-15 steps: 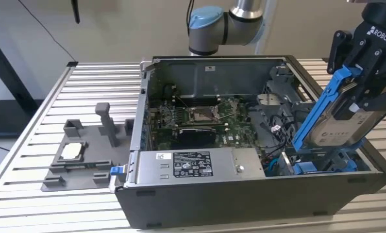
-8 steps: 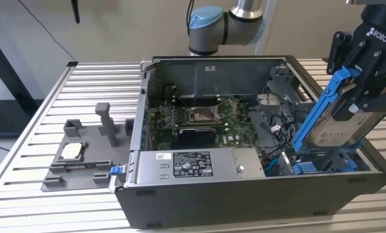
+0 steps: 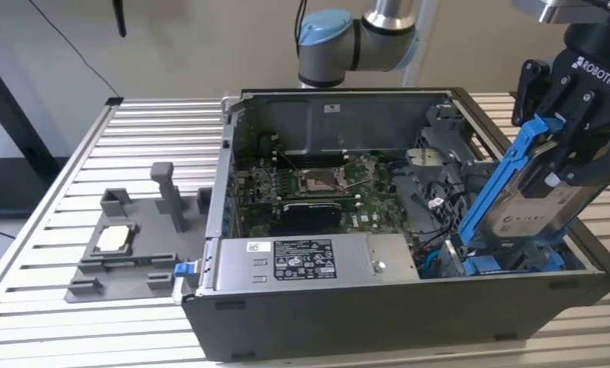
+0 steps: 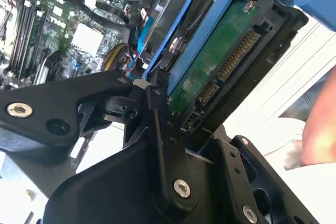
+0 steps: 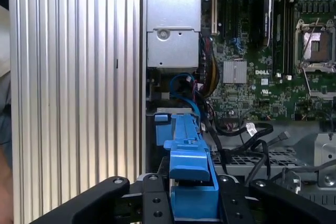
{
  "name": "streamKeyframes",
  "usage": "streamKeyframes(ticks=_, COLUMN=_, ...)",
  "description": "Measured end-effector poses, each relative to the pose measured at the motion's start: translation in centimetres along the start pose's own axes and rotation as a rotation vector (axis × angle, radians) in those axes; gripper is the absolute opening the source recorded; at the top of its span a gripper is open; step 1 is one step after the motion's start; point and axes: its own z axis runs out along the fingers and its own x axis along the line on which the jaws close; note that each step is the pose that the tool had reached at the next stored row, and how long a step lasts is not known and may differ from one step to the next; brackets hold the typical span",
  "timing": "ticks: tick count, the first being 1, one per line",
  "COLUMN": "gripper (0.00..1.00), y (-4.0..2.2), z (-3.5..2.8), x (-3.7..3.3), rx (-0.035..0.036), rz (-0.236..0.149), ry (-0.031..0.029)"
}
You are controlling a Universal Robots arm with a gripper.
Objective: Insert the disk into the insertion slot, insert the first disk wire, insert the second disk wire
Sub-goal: 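Insert the disk into the insertion slot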
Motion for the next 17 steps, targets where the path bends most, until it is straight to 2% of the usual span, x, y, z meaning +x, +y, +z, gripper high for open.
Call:
streamKeyframes(ticks=8, gripper=0.33, y=-0.07, z=0.95, x=0.03, rx=-0.0021, rz=0.0, ry=0.0002)
streamKeyframes(ticks=17, gripper=0.33, y=-0.22, z=1.36, x=0.02, rx=0.0047, rz=0.0, ry=-0.0033)
